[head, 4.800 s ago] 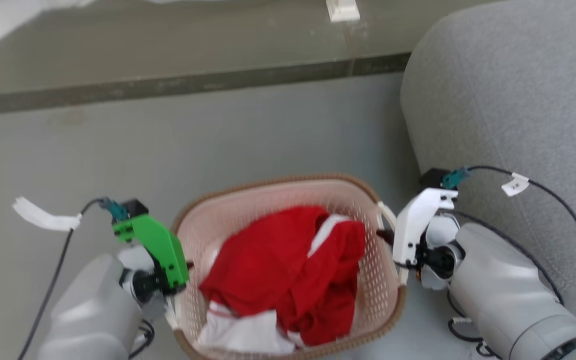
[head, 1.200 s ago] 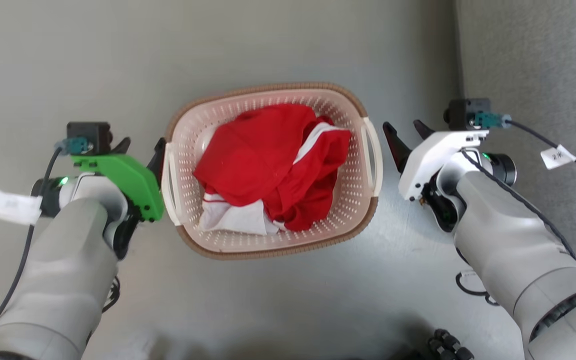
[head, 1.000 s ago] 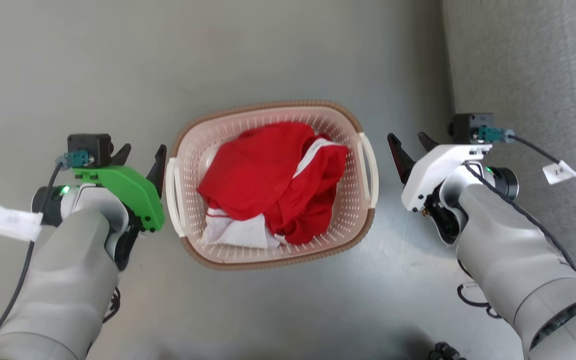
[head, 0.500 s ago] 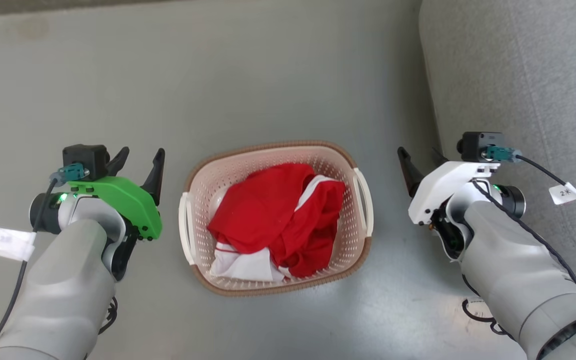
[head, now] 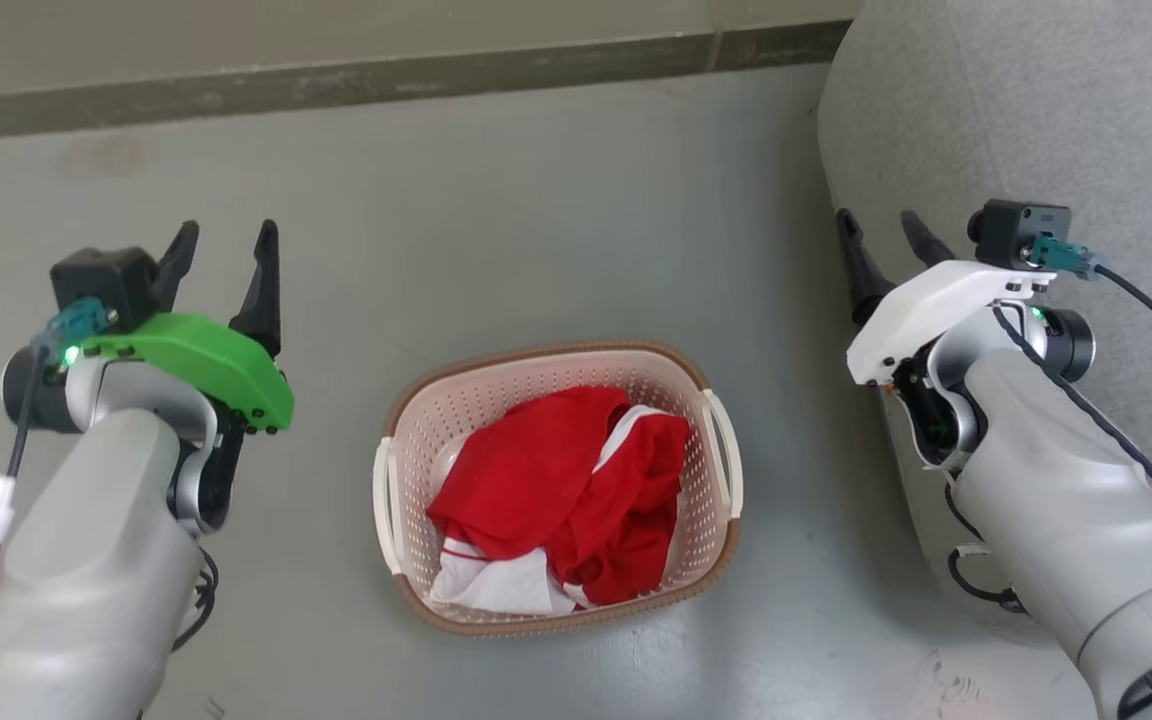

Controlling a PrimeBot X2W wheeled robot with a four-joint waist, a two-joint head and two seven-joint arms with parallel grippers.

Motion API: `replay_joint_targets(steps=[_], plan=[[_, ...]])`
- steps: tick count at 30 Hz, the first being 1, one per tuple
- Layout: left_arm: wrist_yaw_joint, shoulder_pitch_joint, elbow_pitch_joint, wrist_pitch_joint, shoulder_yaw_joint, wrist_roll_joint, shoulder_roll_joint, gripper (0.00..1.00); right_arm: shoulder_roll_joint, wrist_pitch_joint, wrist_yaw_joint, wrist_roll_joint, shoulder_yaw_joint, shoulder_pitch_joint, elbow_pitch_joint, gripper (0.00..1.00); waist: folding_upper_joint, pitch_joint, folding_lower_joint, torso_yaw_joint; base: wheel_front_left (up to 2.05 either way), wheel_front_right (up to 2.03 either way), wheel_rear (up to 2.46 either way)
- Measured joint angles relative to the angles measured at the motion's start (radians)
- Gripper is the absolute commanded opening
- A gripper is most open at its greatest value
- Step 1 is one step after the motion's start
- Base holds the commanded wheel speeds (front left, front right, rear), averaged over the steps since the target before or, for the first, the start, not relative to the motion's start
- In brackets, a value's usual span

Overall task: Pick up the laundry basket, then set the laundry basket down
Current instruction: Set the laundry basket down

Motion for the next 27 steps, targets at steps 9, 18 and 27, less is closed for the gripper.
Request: replay_joint_targets(steps=[9,18,27], plan=[[0.084,0.115,-0.176,0.0,0.05,0.072,0.024,1.0,-0.033,0.0,-0.056,-0.095,-0.043,0.064,-0.183,1.0,0.0,-0.05,0.0,-0.004,0.0,0.0,0.0],[0.102,0.257,-0.309,0.0,0.084,0.116,0.023,1.0,-0.057,-0.003,-0.087,-0.181,-0.103,0.182,-0.362,1.0,0.0,-0.094,0.0,0.004,0.0,0.0,0.0],[0.119,0.386,-0.39,0.0,0.11,0.147,0.023,1.0,-0.069,-0.004,-0.095,-0.251,-0.125,0.322,-0.468,1.0,0.0,-0.143,0.0,0.013,0.0,0.0,0.0]])
